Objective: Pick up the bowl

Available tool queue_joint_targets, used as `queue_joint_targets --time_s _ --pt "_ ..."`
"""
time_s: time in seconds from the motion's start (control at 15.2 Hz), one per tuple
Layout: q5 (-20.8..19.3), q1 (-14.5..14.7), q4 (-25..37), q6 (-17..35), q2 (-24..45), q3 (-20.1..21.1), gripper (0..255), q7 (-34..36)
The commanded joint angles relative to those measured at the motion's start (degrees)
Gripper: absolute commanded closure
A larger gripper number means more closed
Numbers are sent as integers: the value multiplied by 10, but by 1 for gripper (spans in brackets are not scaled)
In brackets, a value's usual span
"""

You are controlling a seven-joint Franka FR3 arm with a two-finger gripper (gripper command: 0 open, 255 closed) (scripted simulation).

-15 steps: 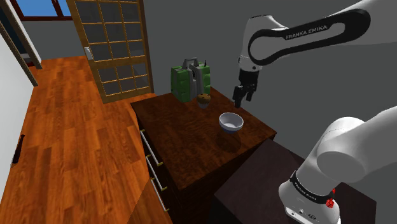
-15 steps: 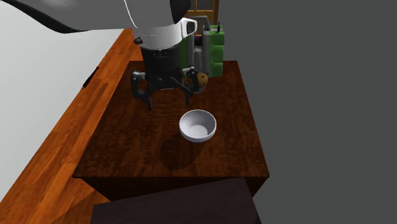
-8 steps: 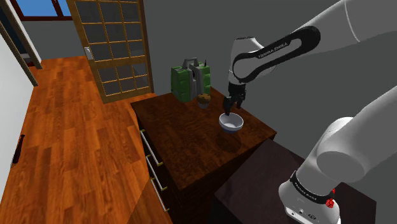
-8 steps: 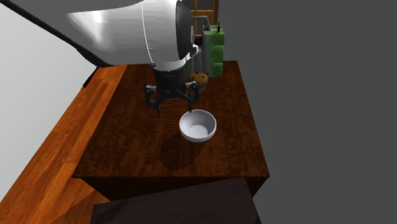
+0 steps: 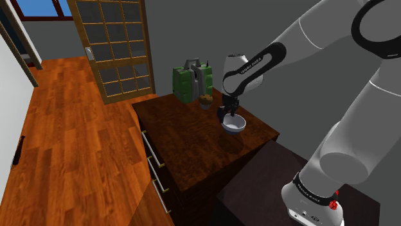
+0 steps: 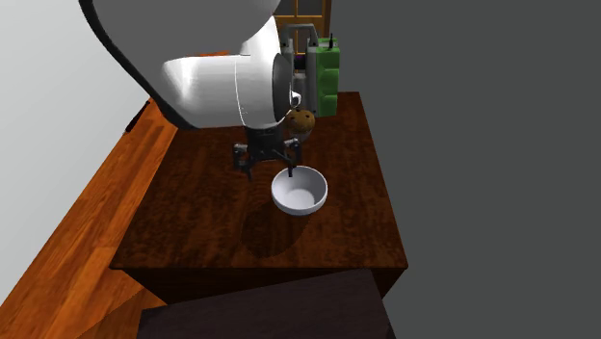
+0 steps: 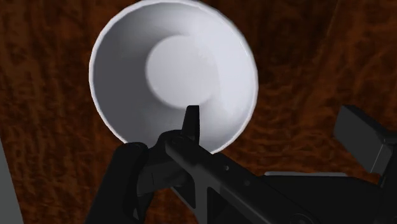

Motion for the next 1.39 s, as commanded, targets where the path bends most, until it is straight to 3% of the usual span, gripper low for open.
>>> queue_joint_targets --time_s 0.0,0.4,0.46,1.06,1.32 --pt "3 0 -2 20 17 0 0 -2" --pt "9 -1 -7 57 49 1 0 -7" --pt "8 -1 -7 56 48 0 255 -7" --pt "9 -1 -7 57 50 1 255 -7" --pt "3 0 -2 24 21 0 255 -3"
